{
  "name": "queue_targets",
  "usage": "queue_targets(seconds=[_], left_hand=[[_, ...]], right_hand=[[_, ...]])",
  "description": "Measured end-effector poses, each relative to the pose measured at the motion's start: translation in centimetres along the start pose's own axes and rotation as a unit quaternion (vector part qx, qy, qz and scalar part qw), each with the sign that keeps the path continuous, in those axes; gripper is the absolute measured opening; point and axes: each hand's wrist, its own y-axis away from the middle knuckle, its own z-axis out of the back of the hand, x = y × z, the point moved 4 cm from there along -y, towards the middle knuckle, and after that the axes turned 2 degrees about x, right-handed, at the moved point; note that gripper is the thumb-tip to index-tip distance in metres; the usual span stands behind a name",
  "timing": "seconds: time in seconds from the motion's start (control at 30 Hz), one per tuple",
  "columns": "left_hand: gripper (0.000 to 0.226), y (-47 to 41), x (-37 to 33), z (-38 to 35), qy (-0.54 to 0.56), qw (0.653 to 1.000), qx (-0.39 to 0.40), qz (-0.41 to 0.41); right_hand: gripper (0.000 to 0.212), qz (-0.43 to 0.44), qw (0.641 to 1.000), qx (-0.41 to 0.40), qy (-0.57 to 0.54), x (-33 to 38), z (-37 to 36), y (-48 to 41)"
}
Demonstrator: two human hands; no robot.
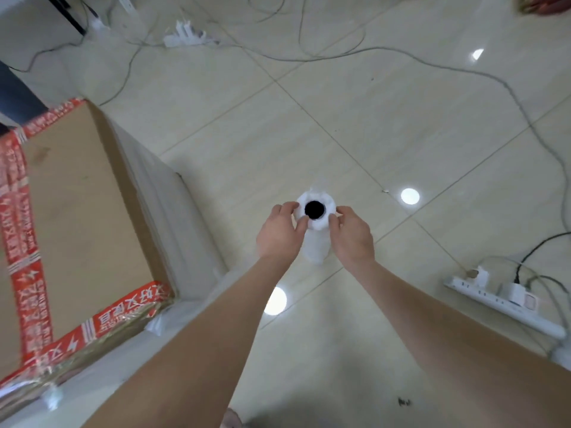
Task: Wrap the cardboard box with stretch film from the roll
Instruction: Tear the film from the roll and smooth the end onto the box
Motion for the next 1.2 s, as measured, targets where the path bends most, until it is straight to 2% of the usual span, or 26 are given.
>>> queue_targets(seconds=[0.17, 0.3, 0.5, 0.7, 1.03, 1.2], left_hand=[[0.045, 0.1, -2.8, 0.5, -0.123, 0.992, 0.028, 0.004], [0.039, -1.6, -3.3, 0.3, -0.159, 0.986, 0.034, 0.032], [0.025, -4.2, -3.5, 1.2, -0.144, 0.983, 0.083, 0.075], [0.025, -6.9, -2.6, 3.5, -0.130, 0.981, 0.098, 0.102], [0.025, -15.4, -2.4, 9.9, -0.065, 0.985, 0.026, 0.156], [0.025, -20.3, -1.2, 11.3, -0.032, 0.979, -0.015, 0.200]], right_hand=[[0.040, 0.011, 0.988, 0.054, 0.144, 3.1, 1.2, -0.3], [0.032, 0.011, 0.972, 0.075, 0.224, 4.1, 0.6, -2.1], [0.019, -0.002, 0.953, 0.102, 0.285, 5.7, 0.4, -3.9], [0.012, 0.031, 0.940, 0.126, 0.314, 8.6, -1.0, -5.6], [0.016, 0.107, 0.928, 0.116, 0.337, 17.3, -3.1, -13.8], [0.015, 0.155, 0.913, 0.136, 0.353, 20.4, -5.2, -19.0]])
